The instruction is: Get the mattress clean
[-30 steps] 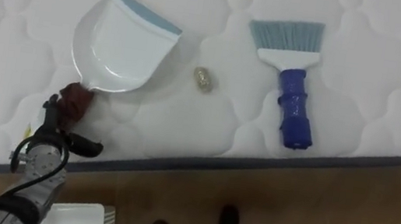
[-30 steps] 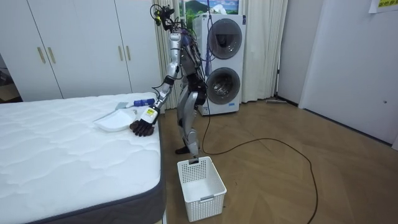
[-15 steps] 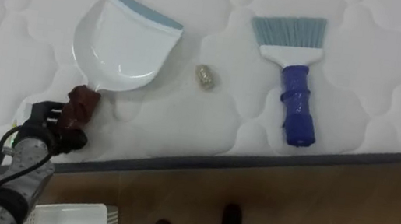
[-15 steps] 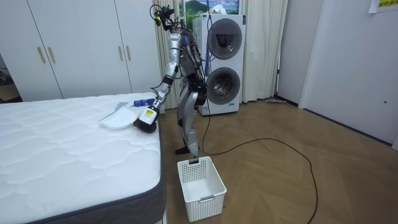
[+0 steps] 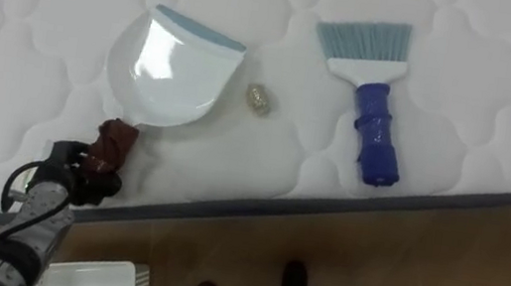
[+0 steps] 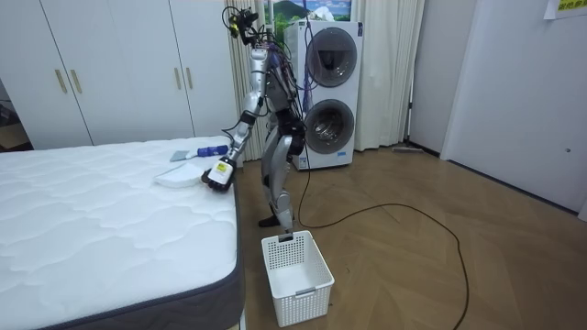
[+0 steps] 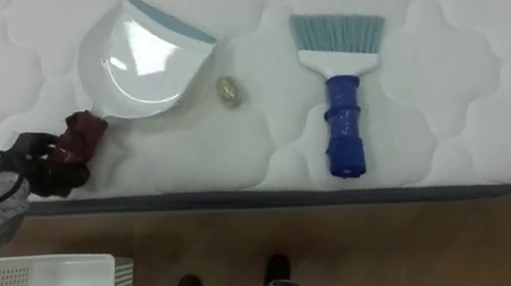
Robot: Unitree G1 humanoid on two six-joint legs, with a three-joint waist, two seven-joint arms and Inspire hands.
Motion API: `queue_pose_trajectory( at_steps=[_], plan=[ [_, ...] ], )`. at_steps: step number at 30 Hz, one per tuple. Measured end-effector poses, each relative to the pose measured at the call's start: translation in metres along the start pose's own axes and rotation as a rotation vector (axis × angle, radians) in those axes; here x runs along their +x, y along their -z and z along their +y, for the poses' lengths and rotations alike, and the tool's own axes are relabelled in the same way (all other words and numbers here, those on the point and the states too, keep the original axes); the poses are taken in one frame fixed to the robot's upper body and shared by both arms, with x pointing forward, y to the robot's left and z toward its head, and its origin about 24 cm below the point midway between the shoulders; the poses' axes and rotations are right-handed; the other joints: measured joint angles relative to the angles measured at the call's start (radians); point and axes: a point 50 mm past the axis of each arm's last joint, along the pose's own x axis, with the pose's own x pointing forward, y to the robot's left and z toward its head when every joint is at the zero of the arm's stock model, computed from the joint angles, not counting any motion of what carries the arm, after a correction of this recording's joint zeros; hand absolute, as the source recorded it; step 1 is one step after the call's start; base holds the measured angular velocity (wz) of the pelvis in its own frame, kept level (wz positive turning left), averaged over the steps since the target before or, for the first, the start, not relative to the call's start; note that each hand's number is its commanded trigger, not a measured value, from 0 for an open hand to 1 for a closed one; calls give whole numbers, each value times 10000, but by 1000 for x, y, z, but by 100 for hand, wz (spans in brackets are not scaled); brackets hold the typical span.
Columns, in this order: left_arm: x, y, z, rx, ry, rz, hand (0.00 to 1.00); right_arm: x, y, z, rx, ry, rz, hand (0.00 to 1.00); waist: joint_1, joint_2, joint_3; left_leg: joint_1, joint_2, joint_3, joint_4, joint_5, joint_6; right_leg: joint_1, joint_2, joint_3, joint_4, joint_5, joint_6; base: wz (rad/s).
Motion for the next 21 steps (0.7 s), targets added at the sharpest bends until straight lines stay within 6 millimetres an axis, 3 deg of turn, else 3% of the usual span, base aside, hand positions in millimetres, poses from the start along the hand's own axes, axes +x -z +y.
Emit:
queue_pose_trajectory(
  at_steps=[5, 14, 21],
  plan=[
    [0, 2, 0, 37, 1, 93, 100, 0, 2, 0, 241, -5, 111, 0, -11, -77, -39, 27, -3, -17, -1, 0, 0, 34, 9, 13, -18, 2, 5, 0],
    [0, 5, 2, 278, -235, 224, 100, -1, 8, 0, 220, 106, 319, 0, -20, -107, -26, 166, 40, -20, -109, 4, -1, 242, 107, 66, -355, 80, 48, 0],
    [2, 3, 22, 1468, -1377, -221, 100, -1, 12, 0, 247, 133, 363, 0, 52, -99, -31, 211, 147, 142, -175, -6, 5, 315, 198, 96, -524, 199, 49, -5]
  ],
)
